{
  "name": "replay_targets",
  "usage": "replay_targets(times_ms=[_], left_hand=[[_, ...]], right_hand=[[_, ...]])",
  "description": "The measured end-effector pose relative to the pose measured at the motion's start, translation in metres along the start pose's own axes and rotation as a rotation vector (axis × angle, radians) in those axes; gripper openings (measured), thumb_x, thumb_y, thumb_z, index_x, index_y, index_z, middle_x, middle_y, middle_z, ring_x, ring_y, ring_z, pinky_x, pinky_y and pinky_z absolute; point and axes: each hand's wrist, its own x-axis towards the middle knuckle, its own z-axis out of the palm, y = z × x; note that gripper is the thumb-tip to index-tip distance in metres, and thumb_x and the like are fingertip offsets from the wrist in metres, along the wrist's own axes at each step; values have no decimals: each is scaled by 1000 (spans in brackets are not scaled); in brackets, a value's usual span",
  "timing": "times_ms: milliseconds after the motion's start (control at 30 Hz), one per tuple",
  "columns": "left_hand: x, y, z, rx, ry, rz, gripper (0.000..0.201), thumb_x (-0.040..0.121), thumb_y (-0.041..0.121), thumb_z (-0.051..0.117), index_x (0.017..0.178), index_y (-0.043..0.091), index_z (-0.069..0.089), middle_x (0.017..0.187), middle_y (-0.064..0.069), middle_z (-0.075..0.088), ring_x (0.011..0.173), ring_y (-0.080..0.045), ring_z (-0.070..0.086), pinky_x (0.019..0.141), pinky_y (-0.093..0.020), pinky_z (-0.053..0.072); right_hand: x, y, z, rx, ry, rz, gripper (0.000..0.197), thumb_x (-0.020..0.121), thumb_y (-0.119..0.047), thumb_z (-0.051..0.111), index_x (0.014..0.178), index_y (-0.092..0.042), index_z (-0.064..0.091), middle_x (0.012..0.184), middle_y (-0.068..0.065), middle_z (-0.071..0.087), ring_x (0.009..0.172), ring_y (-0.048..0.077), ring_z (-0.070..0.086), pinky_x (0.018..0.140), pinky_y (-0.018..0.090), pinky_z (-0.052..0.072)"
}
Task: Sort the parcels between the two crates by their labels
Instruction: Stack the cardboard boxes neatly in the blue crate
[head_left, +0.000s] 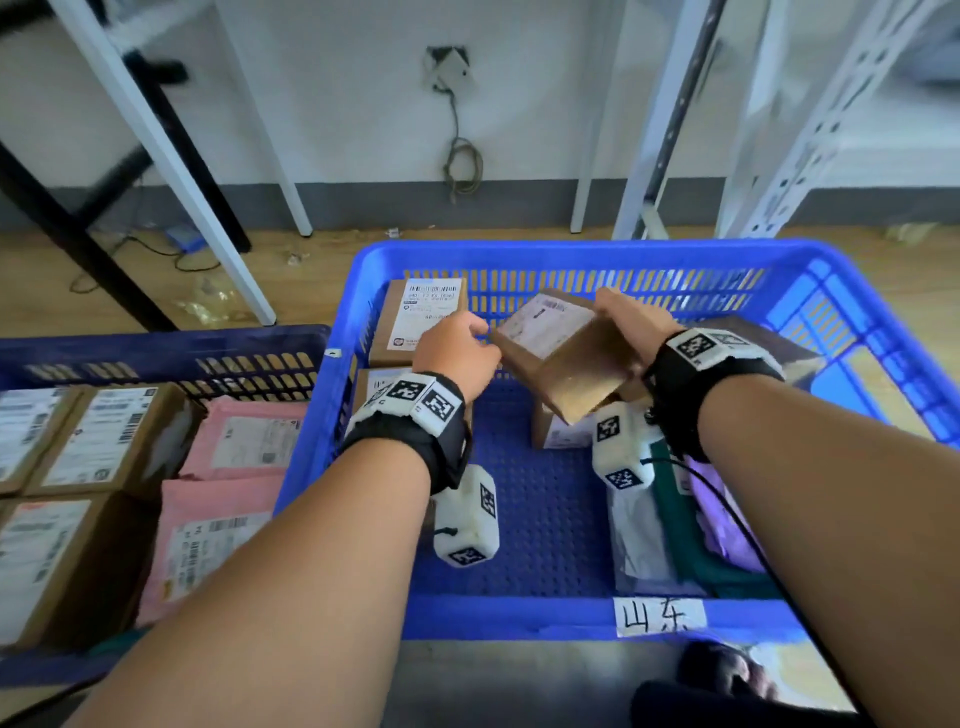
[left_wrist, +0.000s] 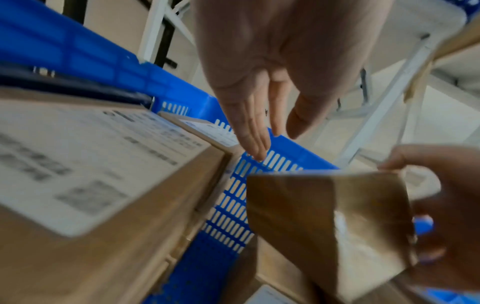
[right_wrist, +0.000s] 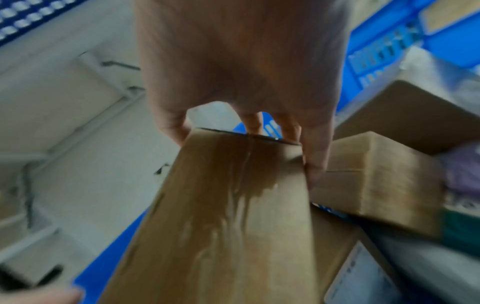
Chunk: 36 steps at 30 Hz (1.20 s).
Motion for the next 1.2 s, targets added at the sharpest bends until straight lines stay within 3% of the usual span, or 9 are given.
replay_targets(times_ms=[100,233,467,600,700,767,900,1033,1200], left_hand=[[8,11,7,-263,-140,-190,54,84,56,57,116,12,58,102,-6,63,91,-31,69,80,-37,58],[11,24,8,-804,-396,-459,86,71,81,50,137,28,37,129,-12,55,91,-39,68,80,-43,57],[16,20,12,-582,-374,-425,42,89,36,52,126,18,45,124,-7,55,92,-33,69,89,-43,55],[34,5,-7,-443,-26,-367,27,84,28,51,97,6,61,81,-5,67,65,-23,67,69,-36,60],[47,-17,-24,-224,152,-303,21,81,19,50,95,12,63,83,-5,69,76,-27,67,78,-40,58],[48,-33,-26,-59,110,-298,19,80,14,49,89,11,66,89,-8,69,85,-31,67,76,-35,56],[50,-53,-15,40,65,-260,21,80,7,55,96,8,67,108,-12,64,94,-31,63,83,-40,55],[54,-55,-15,66,74,-228,7,82,9,59,80,14,62,103,-7,58,99,-26,58,83,-30,48],[56,-59,-16,20,82,-244,17,79,6,59,69,19,54,96,-7,58,94,-27,61,84,-39,55]], right_hand=[[-13,6,-6,357,-143,75,25,75,-45,54,71,-20,53,66,5,57,64,26,60,67,33,54],[-18,12,-10,481,-265,67,27,82,-38,52,88,-12,57,85,9,56,87,31,58,88,43,50],[-7,24,4,506,-382,97,46,86,-33,61,128,-16,53,101,12,61,85,33,65,84,52,54],[4,29,25,510,-411,132,37,87,-27,65,120,-15,54,111,12,62,89,32,67,86,53,53],[9,33,47,435,-415,200,46,86,-21,65,129,-15,51,122,18,60,81,37,69,92,50,50],[11,37,61,422,-433,226,46,88,-18,63,133,-13,50,127,17,58,82,40,67,84,49,54],[20,43,79,478,-424,304,43,89,-11,60,131,-9,52,134,19,51,105,43,59,44,37,54],[34,46,83,465,-409,312,45,86,-2,59,130,-6,52,132,19,53,102,40,57,44,38,54],[40,49,78,442,-411,259,24,82,-10,59,107,-8,60,112,11,55,77,41,62,64,45,58]])
